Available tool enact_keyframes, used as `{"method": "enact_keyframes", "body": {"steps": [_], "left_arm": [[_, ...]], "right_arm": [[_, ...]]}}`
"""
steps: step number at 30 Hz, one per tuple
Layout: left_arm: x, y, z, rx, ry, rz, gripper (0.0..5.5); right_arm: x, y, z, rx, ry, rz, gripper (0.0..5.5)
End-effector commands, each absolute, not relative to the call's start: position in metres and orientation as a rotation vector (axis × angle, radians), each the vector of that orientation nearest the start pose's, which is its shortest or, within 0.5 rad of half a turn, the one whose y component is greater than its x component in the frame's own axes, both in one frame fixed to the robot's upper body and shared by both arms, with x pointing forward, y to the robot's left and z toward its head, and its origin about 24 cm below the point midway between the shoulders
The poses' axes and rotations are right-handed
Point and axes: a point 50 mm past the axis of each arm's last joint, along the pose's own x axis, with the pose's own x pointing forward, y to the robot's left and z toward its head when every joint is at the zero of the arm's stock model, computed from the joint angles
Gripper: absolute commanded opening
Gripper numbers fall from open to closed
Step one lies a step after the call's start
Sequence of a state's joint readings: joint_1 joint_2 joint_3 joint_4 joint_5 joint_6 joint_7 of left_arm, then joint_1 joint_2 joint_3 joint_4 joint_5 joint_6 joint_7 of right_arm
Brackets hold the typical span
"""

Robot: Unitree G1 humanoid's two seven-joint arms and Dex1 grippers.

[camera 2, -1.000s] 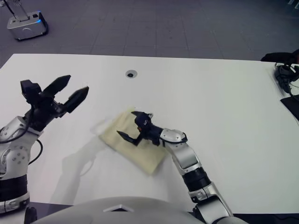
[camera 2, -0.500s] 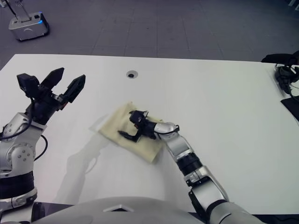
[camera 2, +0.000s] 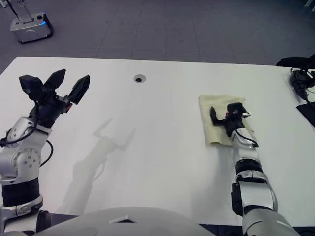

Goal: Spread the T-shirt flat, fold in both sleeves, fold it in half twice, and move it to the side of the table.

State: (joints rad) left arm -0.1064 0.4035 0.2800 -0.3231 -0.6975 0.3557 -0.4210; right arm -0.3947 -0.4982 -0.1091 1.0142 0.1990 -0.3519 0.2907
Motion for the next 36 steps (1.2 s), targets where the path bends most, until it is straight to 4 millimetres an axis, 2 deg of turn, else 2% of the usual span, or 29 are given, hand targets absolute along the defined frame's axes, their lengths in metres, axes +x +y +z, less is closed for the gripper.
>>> {"method": "enact_keyframes", "body": {"steps": [1, 5, 9, 11, 14, 16, 18, 20, 22, 24, 25, 27, 29, 33, 36], "left_arm": [[0.260, 0.232, 0.151, -0.232, -0.225, -0.358, 5.40], [0.260, 0.232, 0.151, -0.192, -0.233, -0.331, 5.40], [0.265, 0.226, 0.165, -0.013, -0.289, -0.309, 5.40], [0.265, 0.220, 0.180, 0.063, -0.347, -0.290, 5.40], [0.267, 0.206, 0.197, 0.087, -0.427, -0.258, 5.40], [0.268, 0.196, 0.206, 0.109, -0.484, -0.188, 5.40], [0.273, 0.187, 0.208, 0.080, -0.498, -0.080, 5.40], [0.273, 0.172, 0.203, 0.111, -0.513, -0.048, 5.40], [0.271, 0.160, 0.189, 0.097, -0.494, -0.047, 5.40], [0.267, 0.158, 0.177, 0.111, -0.482, -0.014, 5.40], [0.266, 0.158, 0.173, 0.099, -0.482, 0.000, 5.40], [0.261, 0.159, 0.161, 0.070, -0.493, 0.042, 5.40], [0.261, 0.156, 0.145, 0.065, -0.450, 0.058, 5.40], [0.262, 0.144, 0.142, 0.122, -0.513, 0.028, 5.40], [0.261, 0.138, 0.130, 0.139, -0.496, -0.003, 5.40]], "right_arm": [[0.226, -0.314, -0.058, -0.165, 0.535, -0.098, 5.39], [0.241, -0.319, -0.041, -0.145, 0.439, -0.122, 5.39], [0.269, -0.329, 0.003, -0.213, 0.239, -0.119, 5.39], [0.285, -0.333, 0.040, -0.225, 0.092, -0.118, 5.39], [0.298, -0.336, 0.102, -0.203, -0.112, -0.144, 5.39], [0.300, -0.329, 0.139, -0.183, -0.210, -0.149, 5.39], [0.298, -0.313, 0.162, -0.182, -0.238, -0.120, 5.39], [0.295, -0.288, 0.168, -0.197, -0.237, -0.085, 5.39], [0.291, -0.252, 0.170, -0.161, -0.259, -0.049, 5.39], [0.287, -0.216, 0.171, -0.043, -0.306, -0.009, 5.39], [0.285, -0.205, 0.170, 0.013, -0.325, 0.004, 5.39], [0.283, -0.188, 0.155, 0.075, -0.339, 0.024, 5.39], [0.283, -0.181, 0.146, 0.071, -0.333, 0.035, 5.39], [0.277, -0.183, 0.149, 0.062, -0.404, 0.029, 5.39], [0.269, -0.183, 0.148, 0.078, -0.440, 0.027, 5.39]]}}
